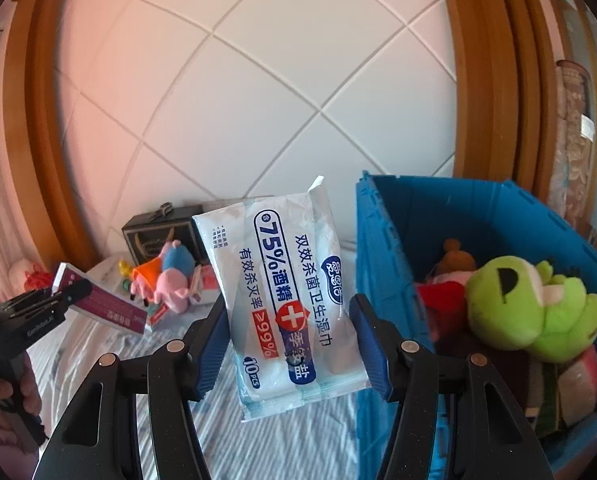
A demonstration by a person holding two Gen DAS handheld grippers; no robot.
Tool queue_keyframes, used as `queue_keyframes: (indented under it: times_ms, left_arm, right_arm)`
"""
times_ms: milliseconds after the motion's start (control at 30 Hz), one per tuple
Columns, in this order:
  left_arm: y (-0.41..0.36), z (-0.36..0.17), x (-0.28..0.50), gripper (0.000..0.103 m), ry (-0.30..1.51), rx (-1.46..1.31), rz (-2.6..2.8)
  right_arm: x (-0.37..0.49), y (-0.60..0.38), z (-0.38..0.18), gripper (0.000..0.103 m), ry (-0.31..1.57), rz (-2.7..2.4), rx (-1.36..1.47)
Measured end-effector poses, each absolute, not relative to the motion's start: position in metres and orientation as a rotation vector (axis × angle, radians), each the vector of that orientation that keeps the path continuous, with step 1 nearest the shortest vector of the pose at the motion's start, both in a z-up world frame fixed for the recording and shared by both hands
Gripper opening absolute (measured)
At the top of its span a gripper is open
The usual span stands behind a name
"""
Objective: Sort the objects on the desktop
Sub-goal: 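Carry the red box and wipes pack over the blue crate with both tools, then lower the red box and wipes pack into the crate and open both tools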
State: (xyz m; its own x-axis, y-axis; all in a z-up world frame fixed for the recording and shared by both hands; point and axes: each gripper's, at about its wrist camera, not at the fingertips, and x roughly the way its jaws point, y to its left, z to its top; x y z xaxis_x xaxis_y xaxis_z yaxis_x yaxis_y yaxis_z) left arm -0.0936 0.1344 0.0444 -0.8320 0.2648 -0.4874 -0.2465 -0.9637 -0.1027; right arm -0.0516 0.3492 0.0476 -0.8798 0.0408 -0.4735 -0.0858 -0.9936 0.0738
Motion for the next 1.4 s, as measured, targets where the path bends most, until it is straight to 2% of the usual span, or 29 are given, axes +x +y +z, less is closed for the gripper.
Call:
queue_keyframes:
  times_ms: [433,600,767,967,1200,1400]
  left_arm:
    - [0.288,0.123,-0.041,0.024,0.041,-0.429,2.527]
    - [0.338,0.134,-0.024,0.024,0.062,-0.393,2.416]
    - [0.395,0.127,-0.009,0.024,0.130,-0.438,2.299]
    - [0.450,0.100,-0.016,0.024,0.219,-0.629,2.204]
    - [0.471,0.070,-0.021,0.024,0.315,-0.776,2.182]
    - [0.477,0.063,-0.017,0.026,0.354,-0.798,2.195]
  right_arm:
    - [0.013,0.463,0.061,0.058,0.220,2.754,-0.591]
    - [0.035,0.499,0.057,0.058,0.241,2.685,-0.584]
    - [0.047,0.532,0.048,0.058,0.259,2.623,-0.592]
    - [0.049,0.565,0.036,0.058,0.293,2.594,-0.604]
    - [0.039,0.581,0.020,0.058,0.292,2.574,-0.667]
    - [0.028,0.587,0.008,0.059,0.288,2.546,-0.730]
